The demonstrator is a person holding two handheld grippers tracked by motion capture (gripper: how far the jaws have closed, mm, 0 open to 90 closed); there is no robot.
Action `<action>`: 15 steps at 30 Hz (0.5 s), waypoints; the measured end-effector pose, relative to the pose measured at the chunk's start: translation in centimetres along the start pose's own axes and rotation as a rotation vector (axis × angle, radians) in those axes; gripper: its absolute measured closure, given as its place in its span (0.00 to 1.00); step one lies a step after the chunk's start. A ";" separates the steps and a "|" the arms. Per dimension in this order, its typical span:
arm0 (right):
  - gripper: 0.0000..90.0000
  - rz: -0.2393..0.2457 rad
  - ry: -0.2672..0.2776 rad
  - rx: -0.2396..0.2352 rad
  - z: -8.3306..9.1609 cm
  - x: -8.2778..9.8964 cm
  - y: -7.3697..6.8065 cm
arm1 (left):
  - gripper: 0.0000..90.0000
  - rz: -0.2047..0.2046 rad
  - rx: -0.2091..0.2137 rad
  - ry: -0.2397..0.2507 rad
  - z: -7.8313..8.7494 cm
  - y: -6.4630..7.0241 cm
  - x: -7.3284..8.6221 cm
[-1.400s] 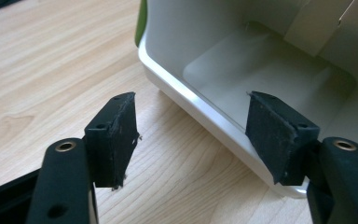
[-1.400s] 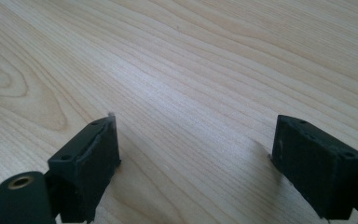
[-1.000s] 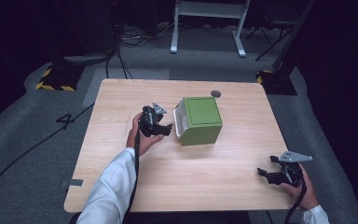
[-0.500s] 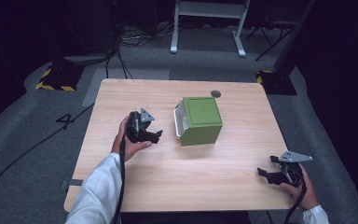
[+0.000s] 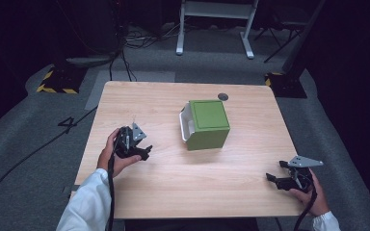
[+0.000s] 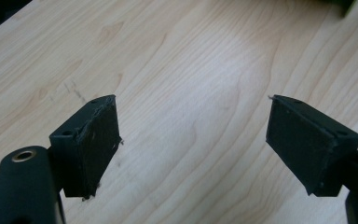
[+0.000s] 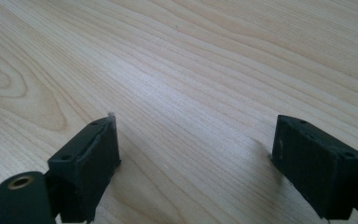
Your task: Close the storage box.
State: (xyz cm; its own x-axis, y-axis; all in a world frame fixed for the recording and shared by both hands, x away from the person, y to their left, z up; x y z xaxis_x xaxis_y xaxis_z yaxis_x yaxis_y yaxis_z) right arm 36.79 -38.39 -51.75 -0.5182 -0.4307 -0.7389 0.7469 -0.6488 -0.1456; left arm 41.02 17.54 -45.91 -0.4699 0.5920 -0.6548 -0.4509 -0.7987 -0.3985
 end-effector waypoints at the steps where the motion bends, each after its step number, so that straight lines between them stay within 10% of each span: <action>1: 0.16 -0.001 0.000 -0.001 0.0 0.0 0.0 | 0.19 -0.005 -0.006 -0.005 0.2 0.0 0.3; 15: 0.16 -0.007 -0.001 -0.002 0.0 0.0 0.1 | 0.19 -0.025 -0.010 -0.052 1.3 0.2 4.8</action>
State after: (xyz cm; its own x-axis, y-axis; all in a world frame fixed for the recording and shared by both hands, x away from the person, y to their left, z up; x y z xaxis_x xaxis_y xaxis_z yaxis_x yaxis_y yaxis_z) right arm 36.83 -38.43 -51.76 -0.5239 -0.4268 -0.7371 0.7443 -0.6502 -0.1524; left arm 37.69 20.40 -48.31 -0.4972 0.6166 -0.6103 -0.4554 -0.7843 -0.4214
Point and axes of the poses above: each handheld gripper's, and its own axes: z roughly backward along the jaws, x roughly out of its underside, y roughly to its right, the point moved 2 cm from there along -z, roughly forward along the jaws, and after that the axes turned 14 degrees about -x, right-handed, at the moved point
